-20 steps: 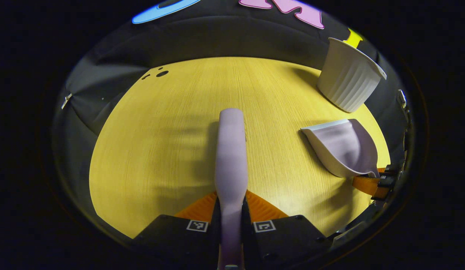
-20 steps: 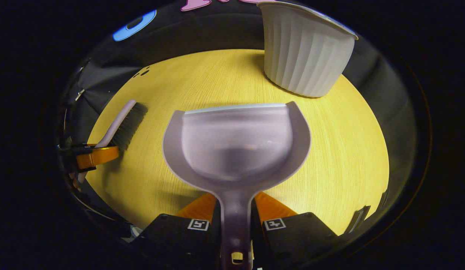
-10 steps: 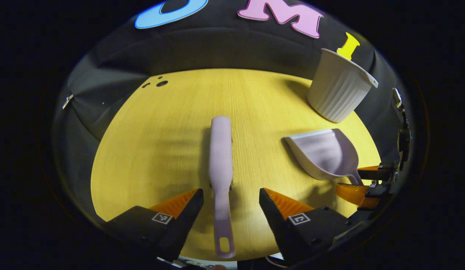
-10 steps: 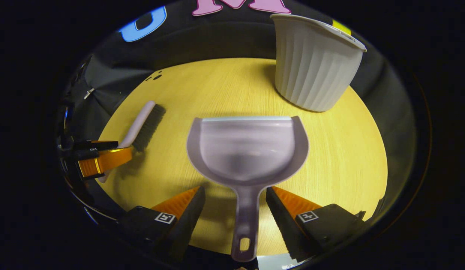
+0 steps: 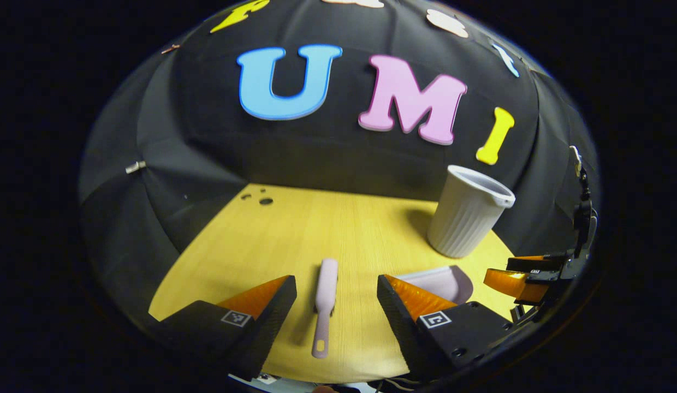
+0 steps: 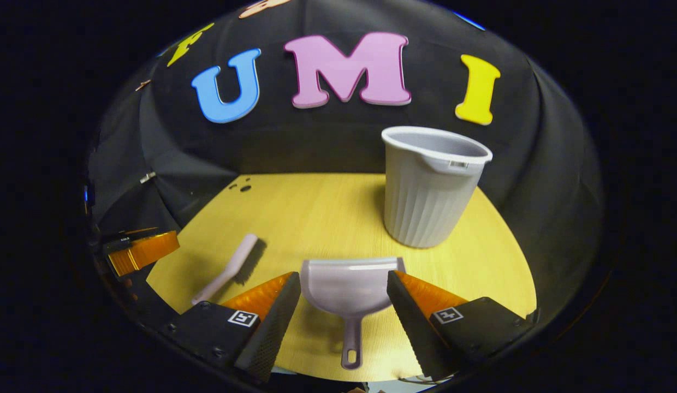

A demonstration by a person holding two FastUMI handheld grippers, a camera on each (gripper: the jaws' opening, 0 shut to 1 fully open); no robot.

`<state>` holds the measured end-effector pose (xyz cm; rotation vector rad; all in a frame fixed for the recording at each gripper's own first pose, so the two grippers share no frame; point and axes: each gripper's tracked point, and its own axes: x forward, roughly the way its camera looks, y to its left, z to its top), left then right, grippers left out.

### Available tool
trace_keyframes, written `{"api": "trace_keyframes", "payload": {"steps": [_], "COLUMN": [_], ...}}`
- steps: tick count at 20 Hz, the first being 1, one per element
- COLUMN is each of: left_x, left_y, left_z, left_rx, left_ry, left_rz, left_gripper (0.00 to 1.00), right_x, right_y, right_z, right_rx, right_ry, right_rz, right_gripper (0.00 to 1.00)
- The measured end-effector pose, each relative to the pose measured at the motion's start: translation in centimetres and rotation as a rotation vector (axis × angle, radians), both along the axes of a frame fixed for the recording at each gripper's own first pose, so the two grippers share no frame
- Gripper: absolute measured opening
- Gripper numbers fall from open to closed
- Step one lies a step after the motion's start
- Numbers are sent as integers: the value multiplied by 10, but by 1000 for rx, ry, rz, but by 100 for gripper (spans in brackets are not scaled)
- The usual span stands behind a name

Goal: Pick up the small broom and dustpan from the desktop, sweep the trash into the dustpan with the broom, and then empty the trash into the garbage bin.

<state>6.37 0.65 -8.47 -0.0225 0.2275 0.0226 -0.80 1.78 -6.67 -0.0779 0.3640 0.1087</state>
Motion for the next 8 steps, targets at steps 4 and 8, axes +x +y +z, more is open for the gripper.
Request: {"api": "trace_keyframes", "payload": {"steps": [4, 8], "left_x": [-34, -76], "left_y": [8, 3], "left_z": [67, 107], "left_rx": [75, 120], "left_ry": [-210, -349], "left_rz": [40, 48], "left_gripper": [96, 96], "right_x": [-18, -47], "right_y": [17, 34], "right_z": [63, 107], "right_rx": [19, 33], "right_ry": [-197, -335], "right_rz": [16, 39], "right_gripper": [99, 99]}}
